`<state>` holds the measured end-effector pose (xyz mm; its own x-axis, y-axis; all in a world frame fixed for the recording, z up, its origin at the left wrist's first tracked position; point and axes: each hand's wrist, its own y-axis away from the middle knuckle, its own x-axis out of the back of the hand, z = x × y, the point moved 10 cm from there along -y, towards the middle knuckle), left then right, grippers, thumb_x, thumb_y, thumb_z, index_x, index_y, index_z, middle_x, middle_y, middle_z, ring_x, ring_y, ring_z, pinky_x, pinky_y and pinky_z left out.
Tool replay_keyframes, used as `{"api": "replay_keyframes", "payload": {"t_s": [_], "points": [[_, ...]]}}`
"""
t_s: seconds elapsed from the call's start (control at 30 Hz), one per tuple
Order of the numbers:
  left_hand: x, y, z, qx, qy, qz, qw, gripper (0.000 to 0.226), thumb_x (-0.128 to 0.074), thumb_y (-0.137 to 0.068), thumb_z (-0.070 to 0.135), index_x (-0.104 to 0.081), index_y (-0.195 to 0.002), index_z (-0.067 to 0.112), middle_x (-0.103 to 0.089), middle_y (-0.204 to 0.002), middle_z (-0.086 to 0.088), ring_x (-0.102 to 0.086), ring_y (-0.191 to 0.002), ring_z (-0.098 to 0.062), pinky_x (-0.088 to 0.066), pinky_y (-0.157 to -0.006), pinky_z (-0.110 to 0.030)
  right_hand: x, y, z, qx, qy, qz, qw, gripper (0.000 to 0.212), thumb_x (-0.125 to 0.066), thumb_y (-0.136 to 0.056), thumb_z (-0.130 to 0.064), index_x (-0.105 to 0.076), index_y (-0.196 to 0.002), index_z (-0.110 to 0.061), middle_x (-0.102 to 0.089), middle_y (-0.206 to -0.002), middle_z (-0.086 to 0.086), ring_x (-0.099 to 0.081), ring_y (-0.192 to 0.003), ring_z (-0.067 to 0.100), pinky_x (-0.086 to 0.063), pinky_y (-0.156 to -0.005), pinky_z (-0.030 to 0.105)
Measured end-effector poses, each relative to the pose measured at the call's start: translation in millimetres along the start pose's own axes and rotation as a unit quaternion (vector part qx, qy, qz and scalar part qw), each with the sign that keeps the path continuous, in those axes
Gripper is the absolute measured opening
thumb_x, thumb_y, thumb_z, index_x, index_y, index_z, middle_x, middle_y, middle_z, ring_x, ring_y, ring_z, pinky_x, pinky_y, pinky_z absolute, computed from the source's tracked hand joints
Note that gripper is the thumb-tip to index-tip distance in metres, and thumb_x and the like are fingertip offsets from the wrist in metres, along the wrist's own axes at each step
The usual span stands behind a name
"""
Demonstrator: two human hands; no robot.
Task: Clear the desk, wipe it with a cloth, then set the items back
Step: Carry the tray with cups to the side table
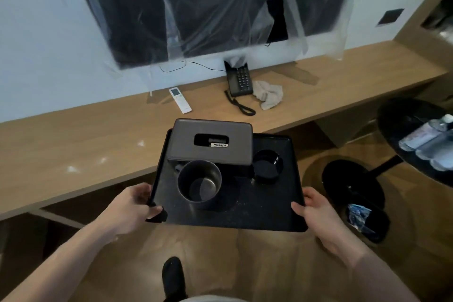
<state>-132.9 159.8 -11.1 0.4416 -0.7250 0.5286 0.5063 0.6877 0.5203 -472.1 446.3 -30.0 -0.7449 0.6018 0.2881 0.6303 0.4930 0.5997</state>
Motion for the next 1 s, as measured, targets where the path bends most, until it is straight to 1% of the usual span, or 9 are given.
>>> {"api": "replay_keyframes", "payload": {"t_s": [0.13, 0.27, 0.33, 0.47, 0.57, 0.63, 0.8, 0.9, 1.0], "points": [[-84, 31, 47, 0.001, 0.003, -0.007, 1.000, 0.028, -0.080, -0.089, 0.013, -0.066, -0.110, 0.025, -0.076, -0.100, 0.004, -0.071, -0.093, -0.013, -0.052, -0.076, -0.025, 92, 18, 27, 0.012, 0.015, 0.004, 1.000, 0.023, -0.062, -0.103, -0.010, -0.062, -0.119, -0.026, -0.076, -0.115, -0.002, -0.073, -0.105, 0.023, -0.058, -0.096, 0.050], [-150, 62, 87, 0.018, 0.017, -0.019, 1.000, 0.027, -0.081, -0.088, 0.014, -0.069, -0.111, 0.023, -0.077, -0.100, 0.003, -0.071, -0.095, -0.015, -0.053, -0.078, -0.029, 170, 41, 46, 0.017, 0.020, 0.007, 1.000, 0.020, -0.060, -0.103, -0.007, -0.062, -0.118, -0.020, -0.075, -0.110, -0.003, -0.073, -0.101, 0.019, -0.057, -0.077, 0.032], [-178, 74, 106, 0.021, 0.015, -0.025, 0.999, 0.025, -0.080, -0.089, 0.015, -0.070, -0.110, 0.023, -0.077, -0.100, 0.004, -0.071, -0.096, -0.015, -0.052, -0.078, -0.029, 206, 48, 52, 0.017, 0.030, 0.007, 0.999, 0.020, -0.062, -0.103, -0.010, -0.063, -0.118, -0.022, -0.075, -0.111, -0.003, -0.073, -0.099, 0.017, -0.055, -0.074, 0.029], [-216, 82, 151, 0.010, 0.001, -0.021, 1.000, 0.023, -0.080, -0.089, 0.019, -0.071, -0.109, 0.023, -0.077, -0.100, 0.003, -0.071, -0.094, -0.016, -0.053, -0.077, -0.030, 266, 50, 63, 0.011, 0.042, 0.013, 0.999, 0.025, -0.066, -0.101, -0.016, -0.062, -0.121, -0.029, -0.073, -0.116, -0.005, -0.072, -0.103, 0.019, -0.057, -0.094, 0.044], [-239, 77, 183, 0.009, -0.003, -0.025, 1.000, 0.025, -0.081, -0.088, 0.019, -0.071, -0.110, 0.025, -0.076, -0.101, 0.003, -0.072, -0.093, -0.015, -0.051, -0.076, -0.029, 304, 44, 70, 0.006, 0.031, 0.022, 0.999, 0.023, -0.067, -0.100, -0.013, -0.064, -0.115, -0.030, -0.075, -0.112, -0.005, -0.071, -0.103, 0.020, -0.054, -0.101, 0.051], [-256, 71, 202, 0.008, -0.011, -0.033, 0.999, 0.027, -0.081, -0.088, 0.019, -0.070, -0.112, 0.026, -0.076, -0.104, 0.002, -0.071, -0.096, -0.016, -0.053, -0.079, -0.032, 327, 37, 73, 0.003, 0.027, 0.020, 0.999, 0.022, -0.067, -0.100, -0.013, -0.064, -0.116, -0.028, -0.076, -0.112, -0.003, -0.072, -0.103, 0.021, -0.054, -0.102, 0.053], [-300, 46, 260, 0.000, -0.010, -0.044, 0.999, 0.028, -0.079, -0.090, 0.014, -0.068, -0.113, 0.024, -0.076, -0.103, 0.003, -0.071, -0.095, -0.014, -0.051, -0.076, -0.027, 390, 8, 69, 0.001, 0.015, 0.030, 0.999, 0.023, -0.067, -0.100, -0.013, -0.064, -0.118, -0.027, -0.076, -0.112, -0.004, -0.072, -0.104, 0.023, -0.054, -0.101, 0.054], [-322, 30, 291, 0.010, -0.008, -0.046, 0.999, 0.028, -0.080, -0.089, 0.014, -0.069, -0.113, 0.024, -0.076, -0.104, 0.002, -0.072, -0.097, -0.016, -0.053, -0.081, -0.032, 430, -6, 59, 0.001, 0.027, 0.035, 0.999, 0.020, -0.066, -0.101, -0.013, -0.064, -0.112, -0.030, -0.079, -0.100, -0.010, -0.073, -0.102, 0.021, -0.055, -0.098, 0.054], [-345, 15, 327, 0.002, -0.024, -0.052, 0.998, 0.028, -0.080, -0.088, 0.019, -0.070, -0.113, 0.029, -0.077, -0.103, 0.003, -0.072, -0.097, -0.017, -0.054, -0.093, -0.044, 468, -27, 49, 0.020, 0.031, 0.036, 0.999, 0.020, -0.066, -0.100, -0.009, -0.066, -0.111, -0.025, -0.079, -0.093, -0.013, -0.075, -0.095, 0.019, -0.058, -0.093, 0.049]]}}
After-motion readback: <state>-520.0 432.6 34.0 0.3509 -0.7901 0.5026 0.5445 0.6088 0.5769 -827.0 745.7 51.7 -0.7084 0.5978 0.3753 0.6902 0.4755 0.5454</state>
